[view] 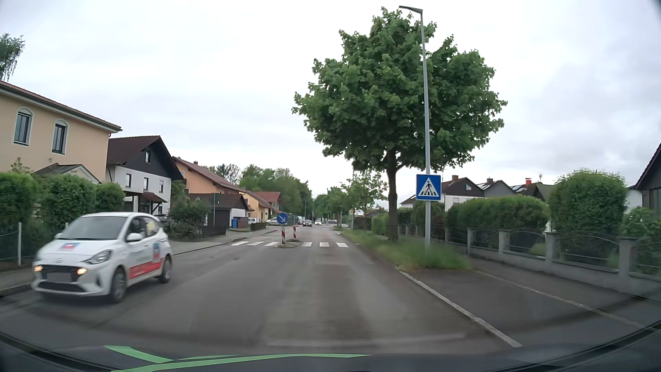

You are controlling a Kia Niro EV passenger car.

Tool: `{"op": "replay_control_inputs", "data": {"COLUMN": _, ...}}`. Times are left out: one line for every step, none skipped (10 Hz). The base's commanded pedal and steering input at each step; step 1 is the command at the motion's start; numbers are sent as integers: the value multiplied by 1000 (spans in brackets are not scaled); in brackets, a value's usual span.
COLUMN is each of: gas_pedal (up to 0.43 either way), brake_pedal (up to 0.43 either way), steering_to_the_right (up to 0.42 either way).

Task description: Follow the waypoints while adhering to traffic rules and regulations

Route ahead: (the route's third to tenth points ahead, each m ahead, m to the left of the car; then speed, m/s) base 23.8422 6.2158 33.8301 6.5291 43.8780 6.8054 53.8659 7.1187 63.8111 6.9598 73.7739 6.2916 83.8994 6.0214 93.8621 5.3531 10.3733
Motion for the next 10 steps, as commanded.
{"op": "replay_control_inputs", "data": {"gas_pedal": 79, "brake_pedal": 0, "steering_to_the_right": 5}}
{"op": "replay_control_inputs", "data": {"gas_pedal": 79, "brake_pedal": 0, "steering_to_the_right": 4}}
{"op": "replay_control_inputs", "data": {"gas_pedal": 79, "brake_pedal": 0, "steering_to_the_right": 3}}
{"op": "replay_control_inputs", "data": {"gas_pedal": 79, "brake_pedal": 0, "steering_to_the_right": 3}}
{"op": "replay_control_inputs", "data": {"gas_pedal": 79, "brake_pedal": 0, "steering_to_the_right": 3}}
{"op": "replay_control_inputs", "data": {"gas_pedal": 79, "brake_pedal": 0, "steering_to_the_right": 2}}
{"op": "replay_control_inputs", "data": {"gas_pedal": 79, "brake_pedal": 0, "steering_to_the_right": 2}}
{"op": "replay_control_inputs", "data": {"gas_pedal": 79, "brake_pedal": 0, "steering_to_the_right": 0}}
{"op": "replay_control_inputs", "data": {"gas_pedal": 79, "brake_pedal": 0, "steering_to_the_right": -2}}
{"op": "replay_control_inputs", "data": {"gas_pedal": 79, "brake_pedal": 0, "steering_to_the_right": -2}}
